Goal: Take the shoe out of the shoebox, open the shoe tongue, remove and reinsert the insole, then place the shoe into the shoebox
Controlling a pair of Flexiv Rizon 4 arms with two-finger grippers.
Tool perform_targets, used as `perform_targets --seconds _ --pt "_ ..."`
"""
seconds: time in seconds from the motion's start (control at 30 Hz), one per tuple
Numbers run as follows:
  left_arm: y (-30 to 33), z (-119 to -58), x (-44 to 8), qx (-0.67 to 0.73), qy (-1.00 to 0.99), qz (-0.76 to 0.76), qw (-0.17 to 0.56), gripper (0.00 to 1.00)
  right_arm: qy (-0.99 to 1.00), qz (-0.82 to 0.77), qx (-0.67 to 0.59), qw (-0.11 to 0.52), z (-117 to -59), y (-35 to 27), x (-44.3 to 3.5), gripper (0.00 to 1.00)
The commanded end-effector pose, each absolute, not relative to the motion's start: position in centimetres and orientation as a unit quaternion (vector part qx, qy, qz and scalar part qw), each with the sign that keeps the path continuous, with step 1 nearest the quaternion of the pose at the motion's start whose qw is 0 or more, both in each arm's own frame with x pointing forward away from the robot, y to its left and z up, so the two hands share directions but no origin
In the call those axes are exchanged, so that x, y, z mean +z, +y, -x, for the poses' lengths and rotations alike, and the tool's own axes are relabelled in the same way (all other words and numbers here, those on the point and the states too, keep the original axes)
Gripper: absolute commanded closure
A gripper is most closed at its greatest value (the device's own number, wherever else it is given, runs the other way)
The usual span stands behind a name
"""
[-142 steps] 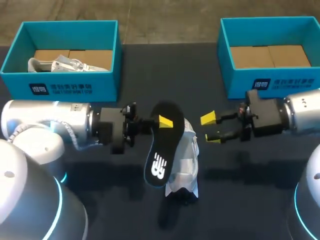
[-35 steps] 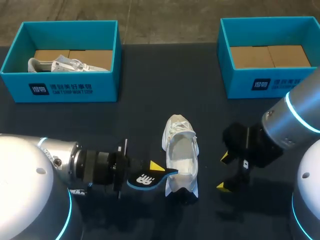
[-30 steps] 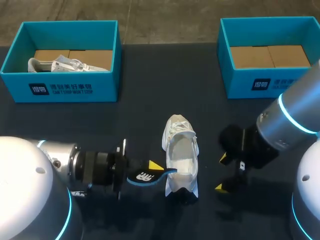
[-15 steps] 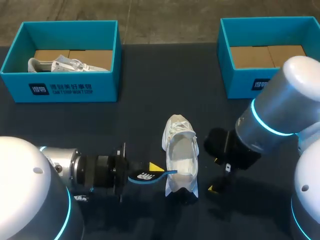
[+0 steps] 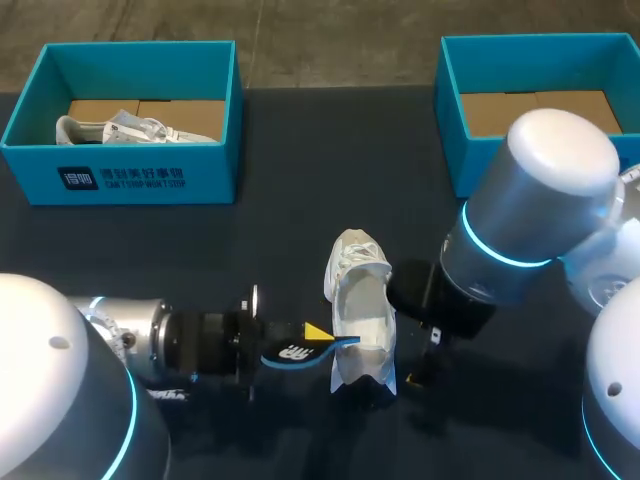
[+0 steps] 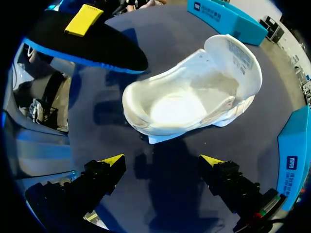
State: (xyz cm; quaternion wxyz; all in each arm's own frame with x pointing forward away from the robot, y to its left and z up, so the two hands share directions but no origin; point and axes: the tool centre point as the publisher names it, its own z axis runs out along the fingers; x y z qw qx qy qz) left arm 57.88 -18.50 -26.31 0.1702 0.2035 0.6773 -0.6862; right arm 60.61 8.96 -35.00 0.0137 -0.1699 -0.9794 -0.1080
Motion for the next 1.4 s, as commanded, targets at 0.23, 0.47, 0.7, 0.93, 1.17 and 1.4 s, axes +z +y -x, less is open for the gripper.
perform_targets --seconds 0.23,0.47,0.7,0.93,1.17,1.4 --pt "-19.5 -58.5 -27.2 -0.687 0.676 -0.208 0.167 1.00 -0.976 0.159 -0.147 0.009 -60.1 8.8 -35.0 0.00" --pt "-19.7 -58.5 -27.4 -0.685 0.676 -0.215 0.166 1.00 -0.977 0.158 -0.145 0.007 -60.1 9.0 -35.1 0.00" --pt "-20.2 -58.7 -27.5 -0.689 0.669 -0.223 0.166 1.00 -0.977 0.158 -0.145 0.007 -60.2 9.0 -35.1 0.00" --pt "-20.5 -58.8 -27.8 -0.689 0.670 -0.227 0.158 1.00 -0.977 0.158 -0.145 0.007 -60.2 9.0 -35.1 0.00" --pt "-20.2 -59.6 -28.6 -0.688 0.675 -0.213 0.157 1.00 -0.977 0.158 -0.145 0.007 -60.2 9.0 -35.1 0.00" --pt "-20.0 -60.6 -29.2 -0.684 0.683 -0.199 0.162 1.00 -0.977 0.158 -0.145 0.007 -60.2 9.0 -35.1 0.00"
